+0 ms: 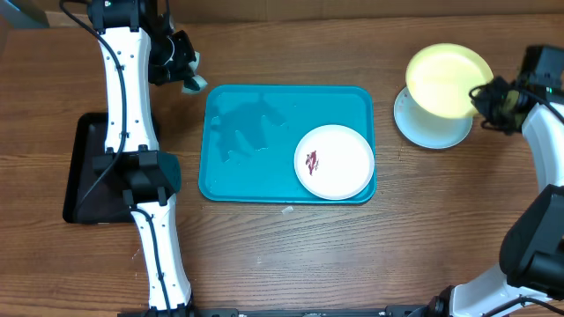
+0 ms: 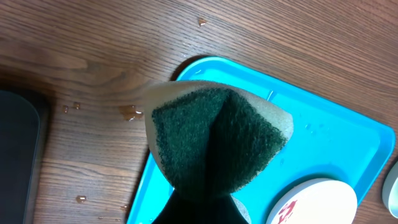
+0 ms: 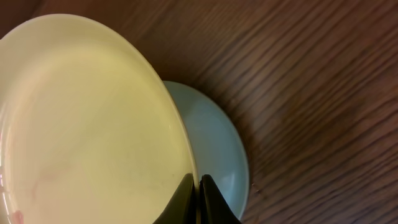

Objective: Clean dirty plates on tray and stack at the side
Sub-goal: 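Carry the yellow plate right and set it on the light-blue plate, then move the right gripper to the white plate and grasp its rim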

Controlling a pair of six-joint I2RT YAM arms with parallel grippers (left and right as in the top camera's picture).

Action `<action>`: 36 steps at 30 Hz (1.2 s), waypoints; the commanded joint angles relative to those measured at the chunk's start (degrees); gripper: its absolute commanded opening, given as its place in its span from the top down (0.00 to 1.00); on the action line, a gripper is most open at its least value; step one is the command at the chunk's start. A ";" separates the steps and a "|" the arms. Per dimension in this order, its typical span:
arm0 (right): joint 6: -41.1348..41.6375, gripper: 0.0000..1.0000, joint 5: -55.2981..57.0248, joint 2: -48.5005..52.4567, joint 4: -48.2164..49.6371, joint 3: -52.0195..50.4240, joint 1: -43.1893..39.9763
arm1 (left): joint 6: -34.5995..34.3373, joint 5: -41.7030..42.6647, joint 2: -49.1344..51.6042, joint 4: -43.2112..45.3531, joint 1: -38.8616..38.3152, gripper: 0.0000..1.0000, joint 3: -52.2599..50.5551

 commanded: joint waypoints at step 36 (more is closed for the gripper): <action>-18.32 0.50 5.33 -0.57 -0.31 -7.06 32.48 | 1.31 -1.18 -0.87 -0.13 -1.51 0.96 0.90</action>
